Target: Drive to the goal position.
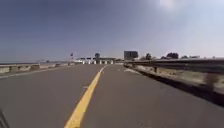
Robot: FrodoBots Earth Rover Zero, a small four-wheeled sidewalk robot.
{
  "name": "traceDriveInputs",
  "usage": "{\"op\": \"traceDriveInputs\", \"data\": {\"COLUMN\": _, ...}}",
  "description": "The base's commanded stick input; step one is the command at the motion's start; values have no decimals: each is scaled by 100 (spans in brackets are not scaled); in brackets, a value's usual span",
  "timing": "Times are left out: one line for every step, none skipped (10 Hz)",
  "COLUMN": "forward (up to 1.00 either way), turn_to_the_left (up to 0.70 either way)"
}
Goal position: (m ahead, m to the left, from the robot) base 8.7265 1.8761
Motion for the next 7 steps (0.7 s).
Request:
{"op": "traceDriveInputs", "data": {"forward": 50, "turn_to_the_left": 0}}
{"op": "traceDriveInputs", "data": {"forward": 50, "turn_to_the_left": 0}}
{"op": "traceDriveInputs", "data": {"forward": 50, "turn_to_the_left": 0}}
{"op": "traceDriveInputs", "data": {"forward": 50, "turn_to_the_left": 0}}
{"op": "traceDriveInputs", "data": {"forward": 50, "turn_to_the_left": 0}}
{"op": "traceDriveInputs", "data": {"forward": 50, "turn_to_the_left": 0}}
{"op": "traceDriveInputs", "data": {"forward": 50, "turn_to_the_left": 0}}
